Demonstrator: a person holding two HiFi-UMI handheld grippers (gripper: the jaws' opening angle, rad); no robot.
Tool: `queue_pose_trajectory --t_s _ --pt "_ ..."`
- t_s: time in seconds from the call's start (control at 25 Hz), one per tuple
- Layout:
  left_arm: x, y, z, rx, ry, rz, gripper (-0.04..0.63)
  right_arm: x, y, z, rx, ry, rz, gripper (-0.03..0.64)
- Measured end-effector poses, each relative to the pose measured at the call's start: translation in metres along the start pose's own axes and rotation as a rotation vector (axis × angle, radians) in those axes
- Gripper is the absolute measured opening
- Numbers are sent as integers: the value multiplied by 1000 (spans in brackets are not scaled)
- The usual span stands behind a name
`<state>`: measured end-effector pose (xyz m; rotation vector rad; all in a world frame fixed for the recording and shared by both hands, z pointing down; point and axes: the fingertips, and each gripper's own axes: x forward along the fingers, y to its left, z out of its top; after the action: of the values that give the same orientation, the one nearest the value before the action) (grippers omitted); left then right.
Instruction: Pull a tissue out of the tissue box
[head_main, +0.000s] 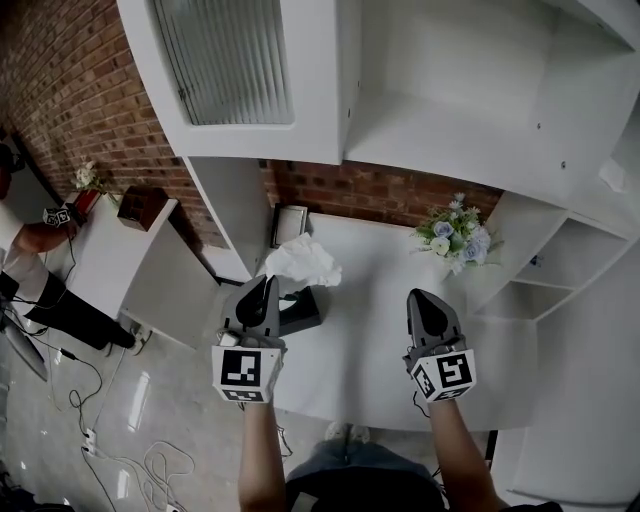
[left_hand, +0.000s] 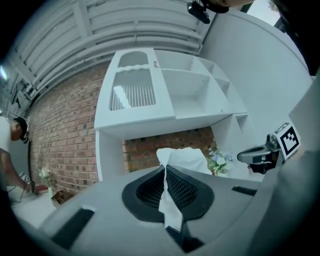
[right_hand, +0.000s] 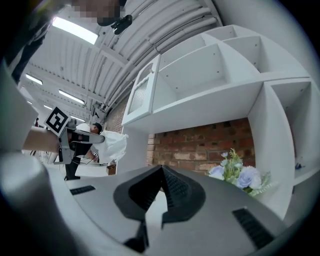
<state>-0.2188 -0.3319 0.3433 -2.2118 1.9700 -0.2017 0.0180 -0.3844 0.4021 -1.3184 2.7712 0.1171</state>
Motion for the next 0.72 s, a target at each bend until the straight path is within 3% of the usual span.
queue_pose_trajectory --t_s 0.12,0.28,0.72 --pt "-3 -10 0 -43 -16 6 11 -4 1 5 17 -23 -15 -2" --pt "-1 -22 -13 -77 27 -18 11 -4 4 9 30 -36 -17 -2" --pt "5 -27 -20 -102 26 -65 11 1 14 9 3 -22 -22 -2"
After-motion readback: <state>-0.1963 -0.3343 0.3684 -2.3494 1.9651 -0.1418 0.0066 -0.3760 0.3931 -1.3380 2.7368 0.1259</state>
